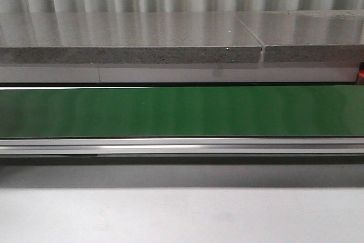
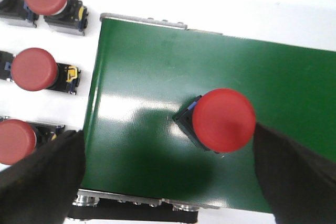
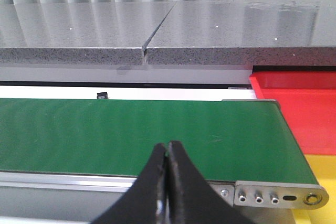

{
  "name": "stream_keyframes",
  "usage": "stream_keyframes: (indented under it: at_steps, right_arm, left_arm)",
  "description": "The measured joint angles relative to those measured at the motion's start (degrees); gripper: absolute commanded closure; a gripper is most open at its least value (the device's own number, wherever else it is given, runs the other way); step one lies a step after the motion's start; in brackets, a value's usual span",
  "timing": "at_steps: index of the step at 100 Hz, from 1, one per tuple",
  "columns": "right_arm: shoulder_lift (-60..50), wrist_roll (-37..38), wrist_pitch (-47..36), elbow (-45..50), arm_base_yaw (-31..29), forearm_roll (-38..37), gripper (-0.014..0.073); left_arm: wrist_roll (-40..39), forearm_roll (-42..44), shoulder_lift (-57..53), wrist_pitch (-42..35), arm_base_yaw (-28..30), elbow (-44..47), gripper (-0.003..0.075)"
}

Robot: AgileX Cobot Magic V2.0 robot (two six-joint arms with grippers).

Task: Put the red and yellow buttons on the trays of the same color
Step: 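Carry the red button onto the green belt and open the left gripper, then grasp a yellow mushroom button with the left gripper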

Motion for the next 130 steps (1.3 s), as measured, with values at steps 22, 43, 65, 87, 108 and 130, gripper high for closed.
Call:
stream_keyframes:
  at_steps: [22,43,65,87,108,130]
  right_arm:
    - [0.0,0.0,0.0,0.0,0.0,0.0,0.0661]
    - [0.0,0.0,0.0,0.0,0.0,0.0,0.0661]
    - [0.0,0.0,0.0,0.0,0.0,0.0,0.0661]
    - [0.0,0.0,0.0,0.0,0.0,0.0,0.0661]
    - [0.0,0.0,0.0,0.0,0.0,0.0,0.0661]
    - [0.0,0.0,0.0,0.0,0.0,0.0,0.0661]
  left_arm:
    - [-0.2,0.4,-8.7,1.2,0.6,-0.1,0.0101]
    - [-2.8,2.4,-12.7,1.8,7.5,1.0,0.0101]
    - [-4.7,3.3,-12.9,0.0,19.4,9.2,0.0101]
    - [-9.6,3.5,-12.3,-9.3,31.8,21.4,0.0101]
    - [-10.4,3.9,-7.0,-15.3,35.0,26.1,0.0101]
    - [-10.5,3.9,0.9,-18.5,35.0,25.3,0.0101]
